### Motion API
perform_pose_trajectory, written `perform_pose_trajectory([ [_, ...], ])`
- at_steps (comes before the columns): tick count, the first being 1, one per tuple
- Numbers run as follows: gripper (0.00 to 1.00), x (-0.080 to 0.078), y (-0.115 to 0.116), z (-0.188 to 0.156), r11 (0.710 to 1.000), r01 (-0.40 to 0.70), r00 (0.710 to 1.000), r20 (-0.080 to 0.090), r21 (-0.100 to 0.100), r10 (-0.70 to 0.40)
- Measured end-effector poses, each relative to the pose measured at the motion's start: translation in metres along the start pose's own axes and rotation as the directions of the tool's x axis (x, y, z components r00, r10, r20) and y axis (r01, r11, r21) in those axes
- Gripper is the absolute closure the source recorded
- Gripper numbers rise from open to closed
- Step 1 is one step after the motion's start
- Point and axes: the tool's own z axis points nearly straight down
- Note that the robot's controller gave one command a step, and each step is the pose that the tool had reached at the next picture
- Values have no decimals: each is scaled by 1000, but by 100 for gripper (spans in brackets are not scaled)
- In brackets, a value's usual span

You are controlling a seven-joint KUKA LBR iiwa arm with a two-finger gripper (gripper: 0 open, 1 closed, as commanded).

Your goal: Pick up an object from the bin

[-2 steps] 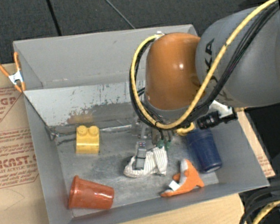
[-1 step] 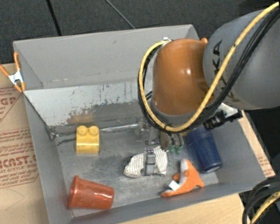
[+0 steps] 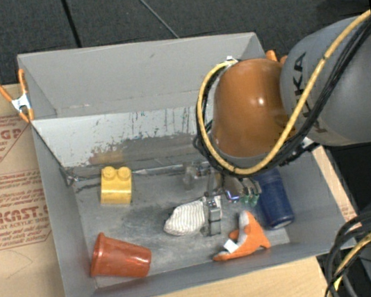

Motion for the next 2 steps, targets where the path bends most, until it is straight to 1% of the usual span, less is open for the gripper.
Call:
perform_pose_trajectory([
  [1, 0, -7, -10, 40, 999, -42, 999, 0, -1, 42],
  [2, 0, -7, -28, 79, 998, -57, 998, -1, 0, 57],
])
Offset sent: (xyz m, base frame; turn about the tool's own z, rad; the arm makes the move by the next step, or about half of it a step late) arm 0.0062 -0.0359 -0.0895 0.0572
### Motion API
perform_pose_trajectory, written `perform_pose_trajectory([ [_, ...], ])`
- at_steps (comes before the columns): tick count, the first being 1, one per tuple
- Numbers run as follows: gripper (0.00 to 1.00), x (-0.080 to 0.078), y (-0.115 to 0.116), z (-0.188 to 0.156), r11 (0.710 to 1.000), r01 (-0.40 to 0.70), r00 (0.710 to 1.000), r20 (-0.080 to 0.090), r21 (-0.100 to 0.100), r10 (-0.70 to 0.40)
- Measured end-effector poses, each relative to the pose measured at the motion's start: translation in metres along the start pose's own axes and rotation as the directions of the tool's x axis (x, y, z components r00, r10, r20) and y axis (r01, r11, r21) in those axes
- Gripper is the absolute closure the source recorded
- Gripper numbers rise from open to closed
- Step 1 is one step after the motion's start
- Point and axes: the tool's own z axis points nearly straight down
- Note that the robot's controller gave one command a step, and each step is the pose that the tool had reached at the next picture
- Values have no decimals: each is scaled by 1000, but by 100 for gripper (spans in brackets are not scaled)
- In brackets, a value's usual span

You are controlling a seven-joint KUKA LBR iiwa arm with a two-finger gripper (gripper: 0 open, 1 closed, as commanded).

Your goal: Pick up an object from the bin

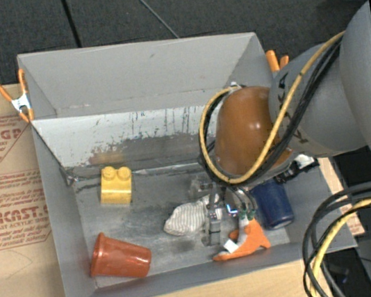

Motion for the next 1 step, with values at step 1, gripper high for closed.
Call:
perform_pose_trajectory([
  [1, 100, 14, -6, 21, 993, -117, 993, -3, 0, 117],
])
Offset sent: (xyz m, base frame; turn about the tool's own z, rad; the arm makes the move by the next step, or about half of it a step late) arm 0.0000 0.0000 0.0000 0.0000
